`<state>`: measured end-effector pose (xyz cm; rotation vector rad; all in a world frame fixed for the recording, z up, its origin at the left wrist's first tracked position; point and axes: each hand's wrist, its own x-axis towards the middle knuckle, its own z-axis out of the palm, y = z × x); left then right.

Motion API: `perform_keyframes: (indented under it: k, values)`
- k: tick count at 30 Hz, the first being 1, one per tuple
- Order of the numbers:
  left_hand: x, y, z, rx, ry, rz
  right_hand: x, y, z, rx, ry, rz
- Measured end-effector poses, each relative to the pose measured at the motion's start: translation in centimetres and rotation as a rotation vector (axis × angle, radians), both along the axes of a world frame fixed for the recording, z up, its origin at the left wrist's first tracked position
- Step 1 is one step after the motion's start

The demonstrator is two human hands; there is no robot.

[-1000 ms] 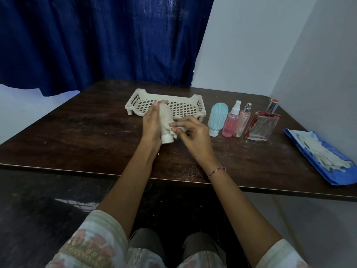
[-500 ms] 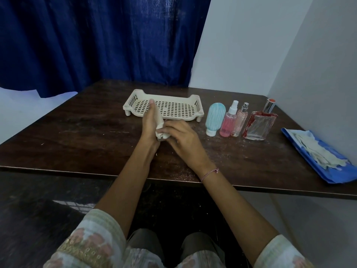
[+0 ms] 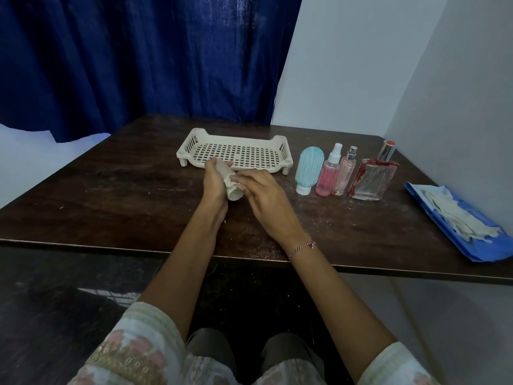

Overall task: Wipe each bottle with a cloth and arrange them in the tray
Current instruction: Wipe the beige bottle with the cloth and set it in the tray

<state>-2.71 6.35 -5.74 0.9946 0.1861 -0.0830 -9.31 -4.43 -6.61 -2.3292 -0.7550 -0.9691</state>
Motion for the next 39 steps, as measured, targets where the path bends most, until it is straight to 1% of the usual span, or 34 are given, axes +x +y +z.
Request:
perform_keyframes:
  k: [3, 7, 10, 14, 17, 20, 22, 25, 27, 29, 30, 33, 35, 39]
  values:
    - [0.2, 0.1, -0.3, -0.005, -0.016, 0.048, 0.2, -0.3, -0.1, 0.051, 0.024, 0.013]
    - [0.0, 0.0, 0.0, -0.077, -0.017, 0.163, 0.1, -0.6, 0.0, 0.197, 0.044, 0.021]
    - [0.0, -0.2, 0.1, -0.156, -0.018, 0.171, 0.0, -0.3, 0.0, 0.252, 0.036, 0.035]
    - [0.2, -0.5, -0.1, -0.173, -0.007, 0.106, -0.3, 0.3, -0.1, 0.173, -0.03, 0.018]
    - [0.5, -0.3, -0.4, -0.199, 0.017, 0.074, -0.3, 0.3, -0.1, 0.097, -0.076, 0.045]
    - [0.4, 0.1, -0.2, -0.311, 0.06, 0.072, -0.1, 0.1, -0.3, 0.032, -0.032, 0.072]
    - [0.2, 0.1, 0.0, -0.352, 0.076, 0.068, 0.0, -0.1, -0.3, 0.039, 0.0, 0.052]
    - [0.4, 0.1, 0.1, -0.374, 0.062, 0.056, 0.0, -0.2, 0.1, 0.136, -0.016, 0.004]
    - [0.4, 0.1, 0.1, -0.392, 0.035, 0.051, 0.0, -0.6, 0.4, 0.266, -0.067, -0.063]
    - [0.5, -0.1, 0.0, -0.385, 0.001, 0.022, 0.1, -0.9, 0.5, 0.374, -0.087, -0.092]
    - [0.3, -0.2, 0.0, -0.367, -0.016, -0.005, 0.0, -0.9, 0.5, 0.364, -0.078, -0.076]
    - [0.0, -0.2, 0.0, -0.269, -0.088, -0.105, -0.1, -0.3, 0.2, 0.142, -0.04, 0.026]
    - [-0.2, -0.3, 0.0, -0.24, -0.143, -0.192, 0.0, -0.1, 0.0, 0.081, -0.026, 0.048]
    - [-0.9, -0.9, -0.2, -0.061, -0.248, -0.388, -0.1, -0.4, 0.2, 0.184, -0.036, -0.021]
